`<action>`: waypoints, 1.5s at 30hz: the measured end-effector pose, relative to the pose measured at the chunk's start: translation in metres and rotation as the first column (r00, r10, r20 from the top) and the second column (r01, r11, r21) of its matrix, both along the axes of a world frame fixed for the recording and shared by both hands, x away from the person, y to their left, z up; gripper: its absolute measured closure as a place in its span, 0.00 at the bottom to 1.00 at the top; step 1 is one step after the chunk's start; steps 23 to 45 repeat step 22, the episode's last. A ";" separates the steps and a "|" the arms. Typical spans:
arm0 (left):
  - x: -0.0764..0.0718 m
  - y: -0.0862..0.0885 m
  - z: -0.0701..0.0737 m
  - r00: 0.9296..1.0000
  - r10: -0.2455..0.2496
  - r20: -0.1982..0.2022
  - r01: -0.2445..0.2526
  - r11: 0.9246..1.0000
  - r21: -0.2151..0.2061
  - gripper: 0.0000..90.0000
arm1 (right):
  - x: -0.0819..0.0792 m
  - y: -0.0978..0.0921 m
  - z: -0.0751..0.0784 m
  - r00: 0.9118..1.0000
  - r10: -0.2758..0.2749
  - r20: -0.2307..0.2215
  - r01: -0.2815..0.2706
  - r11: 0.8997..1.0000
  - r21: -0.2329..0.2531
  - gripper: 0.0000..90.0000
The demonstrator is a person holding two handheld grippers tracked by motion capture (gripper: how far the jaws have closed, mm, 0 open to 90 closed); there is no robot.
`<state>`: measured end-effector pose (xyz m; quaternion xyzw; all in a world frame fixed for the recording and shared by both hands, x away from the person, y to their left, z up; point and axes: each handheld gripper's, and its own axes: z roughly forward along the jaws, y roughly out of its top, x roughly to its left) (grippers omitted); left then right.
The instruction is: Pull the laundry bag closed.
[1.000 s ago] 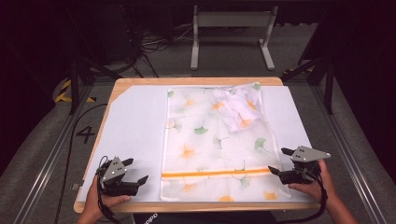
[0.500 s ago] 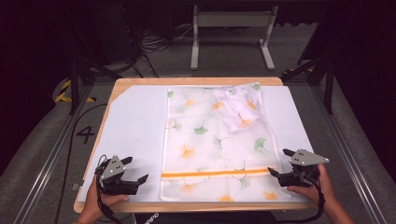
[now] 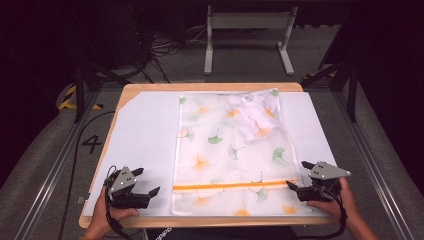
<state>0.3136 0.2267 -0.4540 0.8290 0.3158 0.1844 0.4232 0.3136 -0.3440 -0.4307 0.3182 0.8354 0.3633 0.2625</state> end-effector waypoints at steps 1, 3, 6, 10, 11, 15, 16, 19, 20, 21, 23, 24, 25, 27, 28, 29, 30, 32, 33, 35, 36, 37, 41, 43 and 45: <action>0.000 0.000 0.000 1.000 0.000 -0.001 0.000 1.000 0.004 0.18 | 0.000 0.000 0.000 1.000 0.002 -0.003 -0.002 1.000 0.001 0.18; 0.000 0.000 0.000 1.000 0.002 -0.004 -0.002 1.000 0.006 0.19 | -0.001 0.000 0.000 1.000 0.003 0.005 -0.003 1.000 -0.006 0.19; 0.000 0.000 0.000 1.000 0.001 -0.008 -0.001 1.000 0.012 0.19 | -0.001 0.000 0.001 1.000 0.003 0.005 -0.003 1.000 -0.005 0.19; 0.001 0.000 0.000 1.000 0.003 -0.009 -0.003 1.000 0.010 0.19 | -0.001 -0.001 0.001 1.000 0.002 0.003 -0.002 1.000 -0.001 0.20; 0.001 0.000 0.001 1.000 -0.002 -0.010 0.002 1.000 0.008 0.19 | -0.001 -0.001 0.001 1.000 0.000 0.004 0.000 1.000 -0.001 0.20; 0.002 -0.002 0.000 1.000 -0.009 -0.011 0.009 1.000 0.012 0.19 | -0.001 -0.001 0.001 1.000 -0.005 0.002 0.005 1.000 -0.002 0.21; 0.003 -0.001 0.000 1.000 -0.011 -0.012 0.012 1.000 0.015 0.19 | -0.001 -0.001 0.001 1.000 -0.006 0.003 0.006 1.000 -0.002 0.21; 0.003 -0.001 0.000 1.000 -0.009 -0.013 0.009 1.000 0.014 0.19 | -0.002 -0.001 0.001 1.000 -0.007 0.002 0.007 1.000 0.004 0.21; 0.003 -0.001 0.000 1.000 -0.010 -0.015 0.010 1.000 0.009 0.19 | -0.002 -0.001 0.001 1.000 -0.010 0.006 0.010 1.000 0.006 0.21; 0.003 -0.001 0.000 1.000 -0.010 -0.015 0.010 1.000 0.009 0.19 | -0.002 -0.001 0.001 1.000 -0.010 0.006 0.010 1.000 0.006 0.21; 0.003 -0.001 0.000 1.000 -0.008 -0.015 0.008 1.000 0.006 0.19 | -0.001 -0.002 0.002 1.000 -0.011 0.004 0.010 1.000 0.007 0.22; 0.003 -0.001 0.000 1.000 -0.008 -0.015 0.008 1.000 0.006 0.19 | -0.001 -0.002 0.002 1.000 -0.011 0.004 0.010 1.000 0.007 0.22; 0.003 -0.001 0.000 1.000 -0.008 -0.015 0.008 1.000 0.006 0.19 | -0.001 -0.002 0.002 1.000 -0.011 0.004 0.010 1.000 0.007 0.22; 0.003 -0.001 0.000 1.000 -0.008 -0.015 0.008 1.000 0.006 0.19 | -0.001 -0.002 0.002 1.000 -0.011 0.004 0.010 1.000 0.007 0.22; 0.003 -0.001 0.000 1.000 -0.008 -0.015 0.008 1.000 0.006 0.19 | -0.001 -0.002 0.002 1.000 -0.011 0.004 0.010 1.000 0.007 0.22; 0.003 -0.001 0.000 1.000 -0.008 -0.015 0.008 1.000 0.006 0.19 | -0.001 -0.002 0.002 1.000 -0.011 0.004 0.010 1.000 0.007 0.22; 0.003 -0.001 0.000 1.000 -0.008 -0.015 0.008 1.000 0.006 0.19 | -0.001 -0.002 0.002 1.000 -0.011 0.004 0.010 1.000 0.007 0.22; 0.003 -0.001 0.000 1.000 -0.008 -0.015 0.008 1.000 0.006 0.19 | -0.001 -0.002 0.002 1.000 -0.011 0.004 0.010 1.000 0.007 0.22; 0.003 -0.001 0.000 1.000 -0.008 -0.015 0.008 1.000 0.006 0.19 | -0.001 -0.002 0.002 1.000 -0.011 0.004 0.010 1.000 0.007 0.22; 0.003 -0.001 0.000 1.000 -0.008 -0.015 0.008 1.000 0.006 0.19 | -0.001 -0.002 0.002 1.000 -0.011 0.004 0.010 1.000 0.007 0.22; 0.003 -0.001 0.000 1.000 -0.008 -0.015 0.008 1.000 0.006 0.19 | -0.001 -0.002 0.002 1.000 -0.011 0.004 0.010 1.000 0.007 0.22; 0.003 -0.001 0.000 1.000 -0.008 -0.015 0.008 1.000 0.006 0.19 | -0.001 -0.002 0.002 1.000 -0.011 0.004 0.010 1.000 0.007 0.22; 0.003 -0.001 0.000 1.000 -0.008 -0.015 0.008 1.000 0.006 0.19 | -0.001 -0.002 0.002 1.000 -0.011 0.004 0.010 1.000 0.007 0.22; 0.003 -0.001 0.000 1.000 -0.008 -0.015 0.008 1.000 0.006 0.19 | -0.001 -0.002 0.002 1.000 -0.011 0.004 0.010 1.000 0.007 0.22; 0.003 -0.001 0.000 1.000 -0.008 -0.015 0.008 1.000 0.006 0.19 | -0.001 -0.002 0.002 1.000 -0.011 0.004 0.010 1.000 0.007 0.22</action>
